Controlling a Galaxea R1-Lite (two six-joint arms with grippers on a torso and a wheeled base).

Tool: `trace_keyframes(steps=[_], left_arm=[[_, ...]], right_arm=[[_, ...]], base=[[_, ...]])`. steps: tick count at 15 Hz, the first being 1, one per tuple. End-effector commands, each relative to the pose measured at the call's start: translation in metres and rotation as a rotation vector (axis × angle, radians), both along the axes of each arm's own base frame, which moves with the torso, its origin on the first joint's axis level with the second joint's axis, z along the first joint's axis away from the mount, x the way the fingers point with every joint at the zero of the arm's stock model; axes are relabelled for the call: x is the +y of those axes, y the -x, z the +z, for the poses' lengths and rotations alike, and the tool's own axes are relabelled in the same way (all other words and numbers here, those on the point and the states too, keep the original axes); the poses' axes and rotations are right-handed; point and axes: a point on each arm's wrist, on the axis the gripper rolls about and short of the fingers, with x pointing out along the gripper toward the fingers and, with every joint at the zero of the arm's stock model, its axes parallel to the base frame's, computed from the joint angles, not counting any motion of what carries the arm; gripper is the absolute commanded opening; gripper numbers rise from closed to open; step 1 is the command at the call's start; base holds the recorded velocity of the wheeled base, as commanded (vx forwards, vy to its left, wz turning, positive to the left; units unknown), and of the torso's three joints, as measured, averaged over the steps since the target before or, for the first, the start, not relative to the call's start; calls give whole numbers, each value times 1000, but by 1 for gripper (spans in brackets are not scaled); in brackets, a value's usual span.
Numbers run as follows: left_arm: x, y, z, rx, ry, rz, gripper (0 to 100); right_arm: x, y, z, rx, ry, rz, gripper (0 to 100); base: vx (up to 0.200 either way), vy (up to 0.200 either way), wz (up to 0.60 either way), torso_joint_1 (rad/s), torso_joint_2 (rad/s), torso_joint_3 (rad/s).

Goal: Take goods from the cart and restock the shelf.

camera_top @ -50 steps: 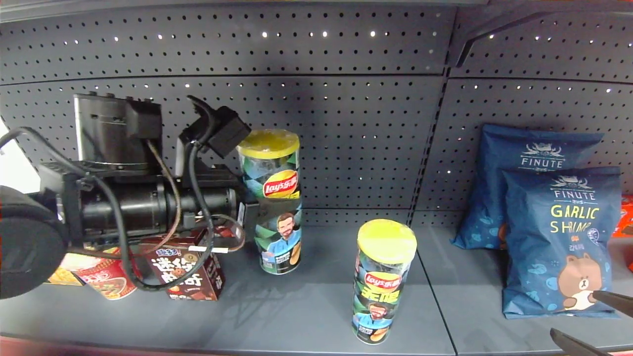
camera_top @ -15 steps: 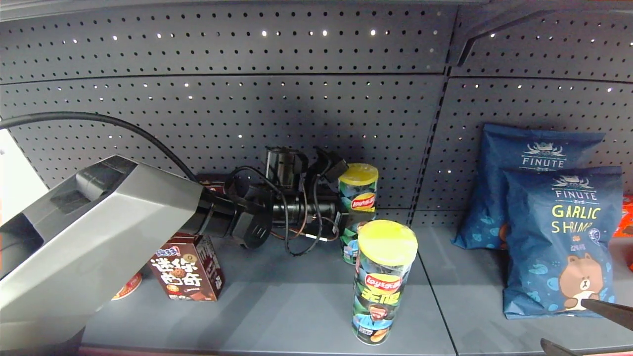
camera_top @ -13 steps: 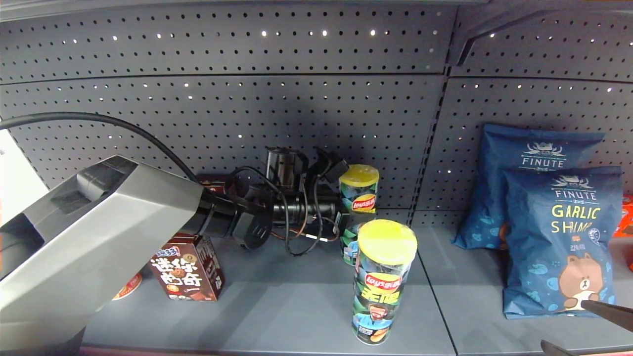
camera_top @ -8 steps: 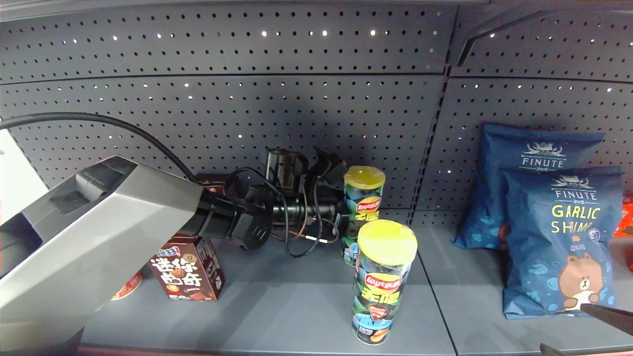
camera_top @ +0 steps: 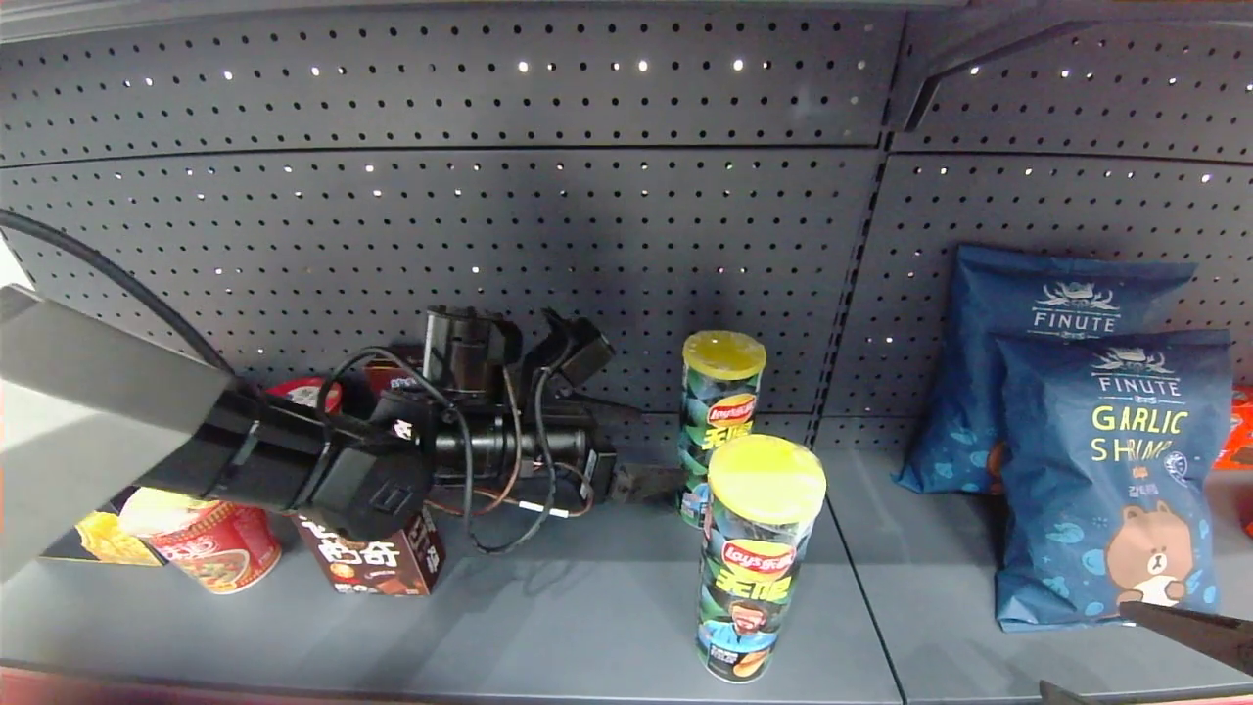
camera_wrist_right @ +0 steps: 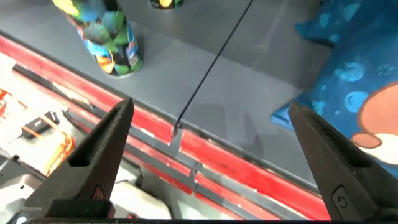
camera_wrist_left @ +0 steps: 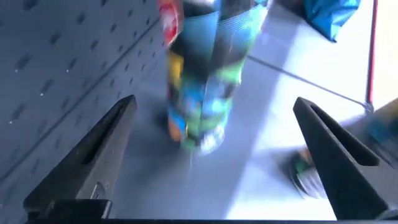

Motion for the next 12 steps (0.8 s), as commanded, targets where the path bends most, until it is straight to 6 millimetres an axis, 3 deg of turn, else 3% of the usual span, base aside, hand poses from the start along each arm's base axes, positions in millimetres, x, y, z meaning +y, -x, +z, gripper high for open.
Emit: trace_keyframes(steps=[1,4,6,10,12], left_arm=[[20,25,26,-40,17,25,100],[30,56,41,-49,17,44,100],[23,67,44,-76,-20,115,100],[16,80,32,-63,-102,236,100],[22,92,28,-58,-129,280,100]], right_arm=[[8,-7,0,25,22,24,100],[24,-32,12,36,67,-28,100],[34,-46,14,57,82,-44,100],[46,-61,3,99,118,-30,100],[54,-79,-1,119,145,-73,100]], base=[[0,0,0,0,0,0],[0,0,0,0,0,0],[0,0,0,0,0,0],[0,0,0,0,0,0],[0,0,0,0,0,0]])
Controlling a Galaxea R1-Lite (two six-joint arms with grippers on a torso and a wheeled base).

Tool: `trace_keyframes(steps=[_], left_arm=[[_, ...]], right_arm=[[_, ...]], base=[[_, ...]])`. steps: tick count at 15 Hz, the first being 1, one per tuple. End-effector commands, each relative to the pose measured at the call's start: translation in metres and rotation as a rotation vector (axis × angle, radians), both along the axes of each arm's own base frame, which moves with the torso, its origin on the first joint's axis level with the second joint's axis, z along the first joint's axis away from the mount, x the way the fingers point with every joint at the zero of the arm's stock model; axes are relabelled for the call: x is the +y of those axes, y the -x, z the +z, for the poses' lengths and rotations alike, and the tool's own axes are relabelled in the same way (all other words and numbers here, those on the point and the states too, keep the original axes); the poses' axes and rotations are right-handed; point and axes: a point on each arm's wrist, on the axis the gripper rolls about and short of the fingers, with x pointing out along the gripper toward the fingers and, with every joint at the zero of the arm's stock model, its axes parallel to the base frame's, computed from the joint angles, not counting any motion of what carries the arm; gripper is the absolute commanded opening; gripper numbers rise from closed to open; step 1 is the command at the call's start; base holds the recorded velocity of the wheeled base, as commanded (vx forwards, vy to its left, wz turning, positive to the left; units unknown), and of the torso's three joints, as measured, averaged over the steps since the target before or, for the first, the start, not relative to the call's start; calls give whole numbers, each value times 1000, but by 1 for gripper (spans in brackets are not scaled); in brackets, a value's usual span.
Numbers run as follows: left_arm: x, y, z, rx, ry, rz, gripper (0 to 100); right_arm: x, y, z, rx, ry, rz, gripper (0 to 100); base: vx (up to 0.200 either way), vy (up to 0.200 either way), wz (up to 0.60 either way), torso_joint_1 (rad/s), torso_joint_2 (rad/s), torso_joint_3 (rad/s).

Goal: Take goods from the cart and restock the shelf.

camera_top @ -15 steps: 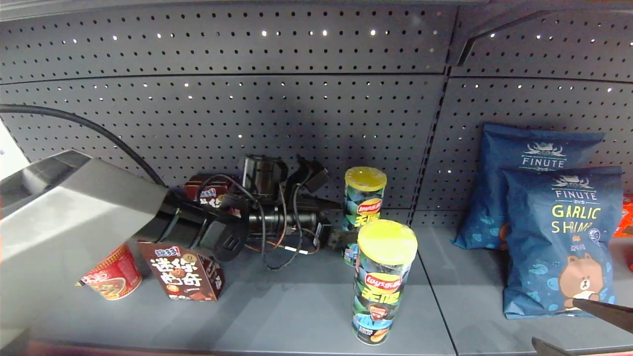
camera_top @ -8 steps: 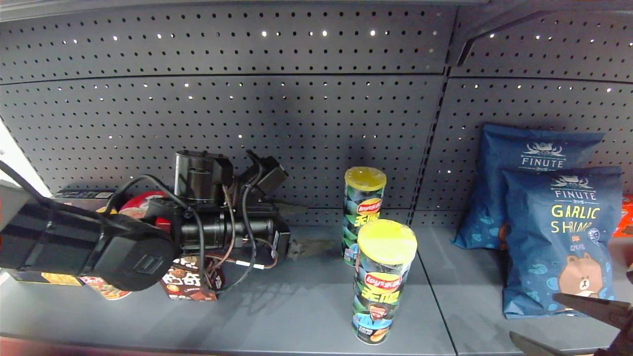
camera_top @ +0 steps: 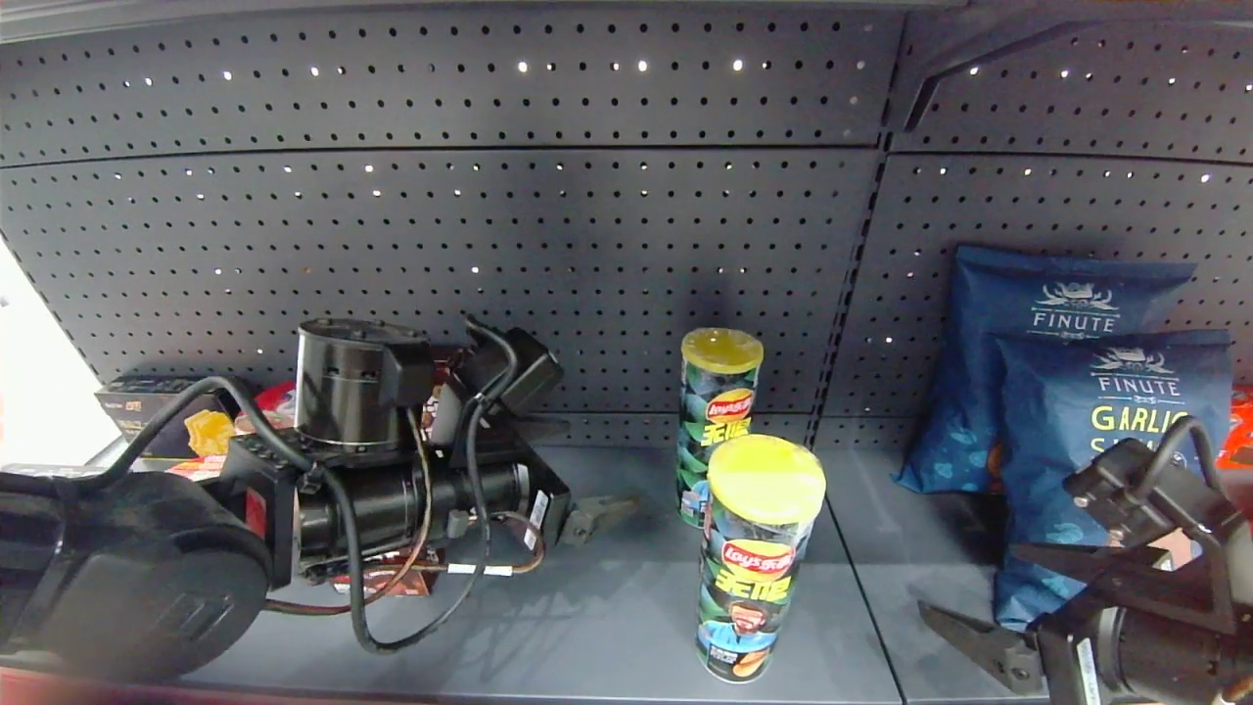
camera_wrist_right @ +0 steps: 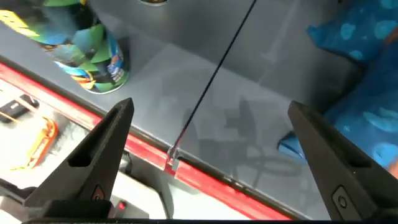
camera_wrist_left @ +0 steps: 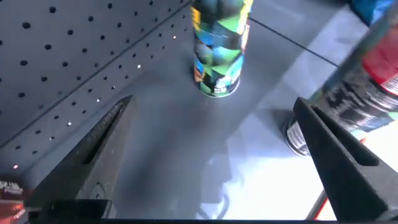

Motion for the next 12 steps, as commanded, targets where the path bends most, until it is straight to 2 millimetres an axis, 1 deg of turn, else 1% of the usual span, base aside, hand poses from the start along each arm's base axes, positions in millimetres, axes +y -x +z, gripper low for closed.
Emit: trace_keyframes(steps=[1,4,6,8,10,12], left_arm=[[5,11,1,-9,-7,21,100],[9,17,1,-12,-11,28,100],[10,19,1,-12,-12,30,100],[13,26,-4,3,-28,24,100],[18,42,-15,34,-49,10,100],[21,46,-17,43,-55,8,100]], right_arm=[[11,-23,-12,54,64,-55,100],[20,-35,-18,68,113,-104,100],[34,-34,-22,95,75,-84,100],[40,-30,-23,102,73,-55,100],[45,-31,-30,117,87,-40,100],[49,-34,-32,119,90,-32,100]], base=[[0,0,0,0,0,0],[0,0,0,0,0,0],[0,0,0,0,0,0],[0,0,0,0,0,0],[0,0,0,0,0,0],[0,0,0,0,0,0]])
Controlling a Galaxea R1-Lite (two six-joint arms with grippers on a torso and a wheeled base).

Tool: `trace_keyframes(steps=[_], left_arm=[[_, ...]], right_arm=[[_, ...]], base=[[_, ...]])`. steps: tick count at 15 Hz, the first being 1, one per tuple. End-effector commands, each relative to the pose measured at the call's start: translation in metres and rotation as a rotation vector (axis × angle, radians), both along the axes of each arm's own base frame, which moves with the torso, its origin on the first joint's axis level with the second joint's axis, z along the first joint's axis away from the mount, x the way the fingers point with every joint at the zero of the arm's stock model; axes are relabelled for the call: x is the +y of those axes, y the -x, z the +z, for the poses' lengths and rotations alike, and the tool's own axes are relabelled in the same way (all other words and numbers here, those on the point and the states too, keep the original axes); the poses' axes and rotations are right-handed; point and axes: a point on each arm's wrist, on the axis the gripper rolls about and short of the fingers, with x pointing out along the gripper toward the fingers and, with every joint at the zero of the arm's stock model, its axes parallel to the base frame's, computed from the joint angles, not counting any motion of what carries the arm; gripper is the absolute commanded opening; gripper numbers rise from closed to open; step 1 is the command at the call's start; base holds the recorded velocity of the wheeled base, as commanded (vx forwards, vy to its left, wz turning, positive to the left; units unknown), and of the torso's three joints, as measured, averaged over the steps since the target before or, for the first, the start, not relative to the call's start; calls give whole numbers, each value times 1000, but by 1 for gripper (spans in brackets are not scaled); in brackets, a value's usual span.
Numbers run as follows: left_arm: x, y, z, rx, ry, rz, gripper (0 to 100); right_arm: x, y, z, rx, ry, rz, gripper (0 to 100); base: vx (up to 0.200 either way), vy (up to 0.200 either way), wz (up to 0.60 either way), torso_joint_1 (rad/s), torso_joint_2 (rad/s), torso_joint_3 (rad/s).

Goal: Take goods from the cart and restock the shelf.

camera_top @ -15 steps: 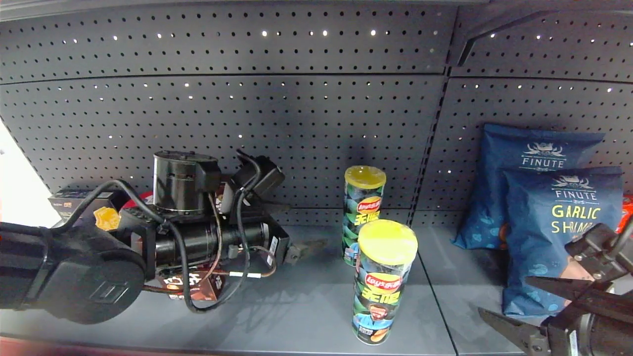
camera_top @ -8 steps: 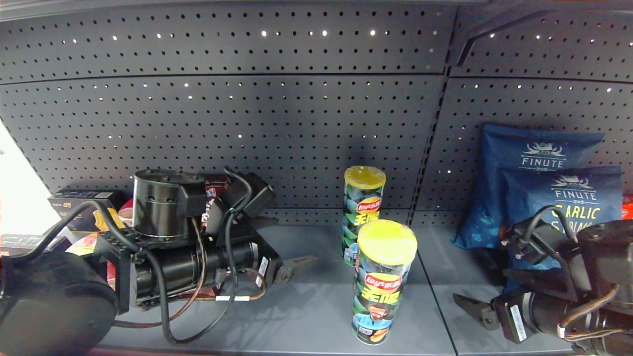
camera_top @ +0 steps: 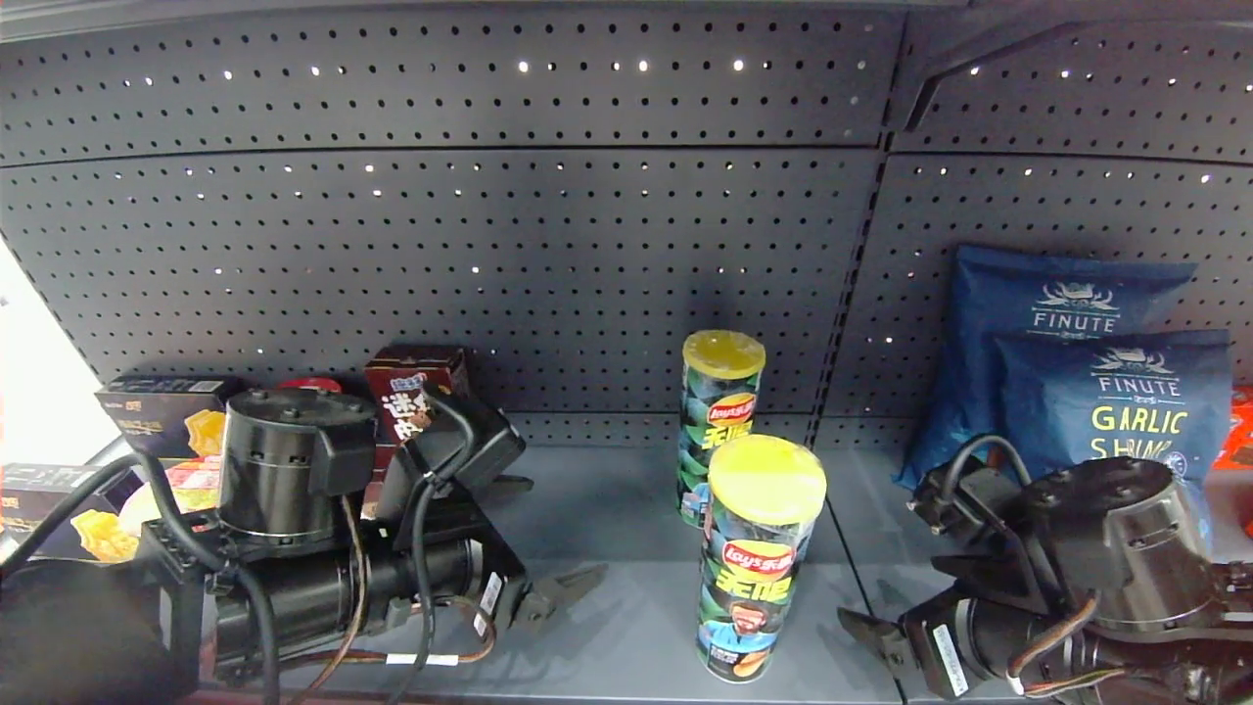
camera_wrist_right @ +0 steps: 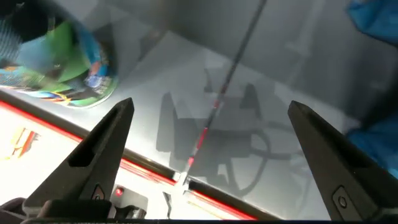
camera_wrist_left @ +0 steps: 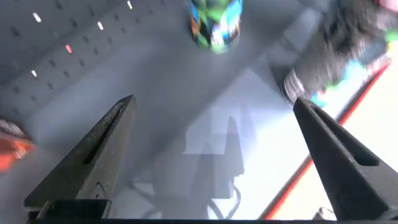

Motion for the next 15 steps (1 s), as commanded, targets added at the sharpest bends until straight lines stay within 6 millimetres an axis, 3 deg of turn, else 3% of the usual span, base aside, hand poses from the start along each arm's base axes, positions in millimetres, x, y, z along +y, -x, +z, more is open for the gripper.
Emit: trace_keyframes(steps=[1,8,15], left_arm=[[2,5,1,-2,2,-2,100],[2,3,1,-7,2,0,100],[4,3,1,-4,2,8,100]], right_arm=[[7,-7,-6,13,13,4,100],[24,-23,-5,5,12,10,100],[37,-26,-4,0,9,34,100]], base=[[0,0,0,0,0,0],[0,0,0,0,0,0],[0,0,0,0,0,0]])
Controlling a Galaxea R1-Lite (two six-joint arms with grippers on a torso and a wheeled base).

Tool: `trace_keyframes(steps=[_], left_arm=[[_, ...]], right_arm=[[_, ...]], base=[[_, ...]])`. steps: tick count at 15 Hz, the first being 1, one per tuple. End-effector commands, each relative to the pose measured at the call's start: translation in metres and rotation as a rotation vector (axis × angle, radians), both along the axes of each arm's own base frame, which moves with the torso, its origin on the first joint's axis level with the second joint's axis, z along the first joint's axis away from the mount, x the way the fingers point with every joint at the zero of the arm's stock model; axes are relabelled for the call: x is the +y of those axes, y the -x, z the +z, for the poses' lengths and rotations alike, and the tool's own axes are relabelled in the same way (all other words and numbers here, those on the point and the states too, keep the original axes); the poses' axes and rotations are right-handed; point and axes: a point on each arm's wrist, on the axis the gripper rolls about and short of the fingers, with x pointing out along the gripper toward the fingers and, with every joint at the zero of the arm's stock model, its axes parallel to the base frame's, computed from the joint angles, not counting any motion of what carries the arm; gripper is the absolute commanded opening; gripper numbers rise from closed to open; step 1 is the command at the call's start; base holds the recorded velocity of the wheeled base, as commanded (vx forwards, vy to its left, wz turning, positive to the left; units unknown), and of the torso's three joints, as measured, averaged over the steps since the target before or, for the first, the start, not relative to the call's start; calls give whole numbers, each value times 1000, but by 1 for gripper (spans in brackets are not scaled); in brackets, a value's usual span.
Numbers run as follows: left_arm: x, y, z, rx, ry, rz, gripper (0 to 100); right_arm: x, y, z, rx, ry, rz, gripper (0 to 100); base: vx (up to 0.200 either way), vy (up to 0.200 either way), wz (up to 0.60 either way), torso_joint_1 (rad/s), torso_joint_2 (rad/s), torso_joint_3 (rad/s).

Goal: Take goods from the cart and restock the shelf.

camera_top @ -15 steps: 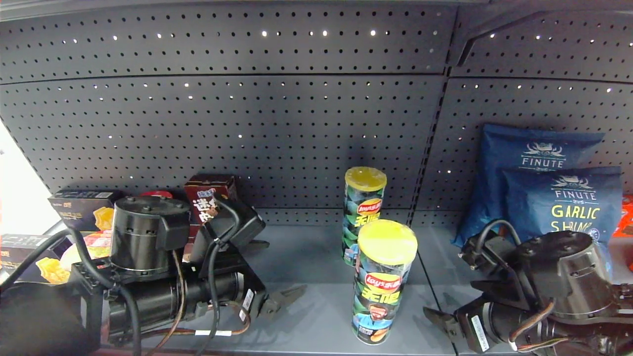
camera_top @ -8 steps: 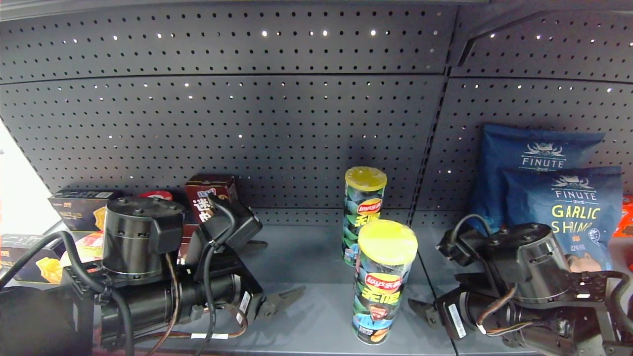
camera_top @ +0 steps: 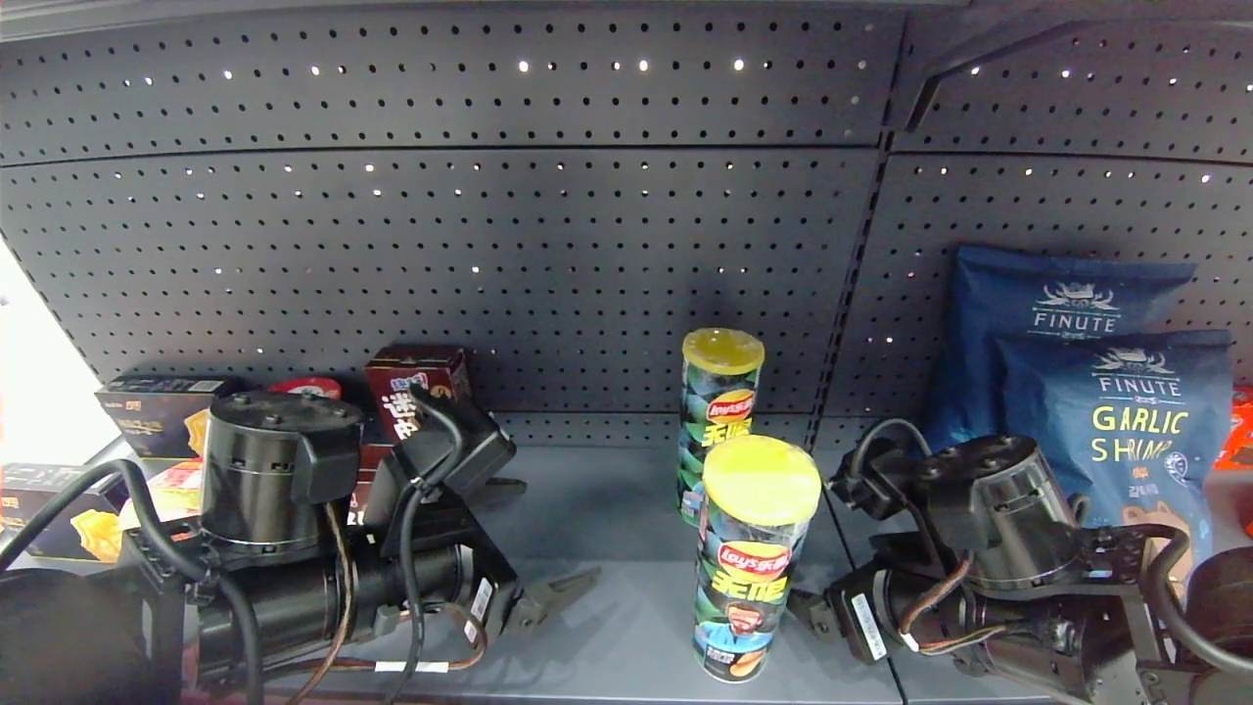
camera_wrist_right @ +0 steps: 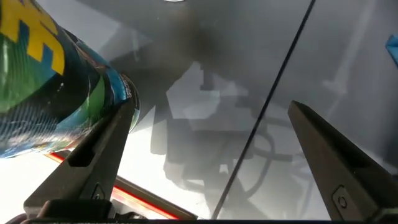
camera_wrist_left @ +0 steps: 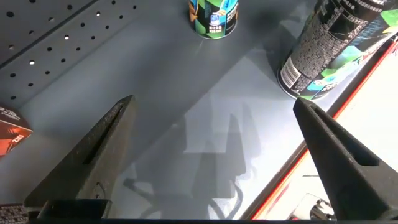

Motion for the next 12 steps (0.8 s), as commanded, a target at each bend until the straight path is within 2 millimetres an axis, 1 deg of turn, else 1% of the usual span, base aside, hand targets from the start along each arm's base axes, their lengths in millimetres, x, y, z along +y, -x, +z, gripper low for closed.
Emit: trace_keyframes(steps=[1,12], left_arm=[[0,-1,0,-2,1,0,100],[0,0,-1,-4,-10,-5,100]], right_arm=[[2,0,0,-1,-1,5,100],[6,0,-2,5,3,20,100]], base=[[0,0,0,0,0,0],[0,0,0,0,0,0]])
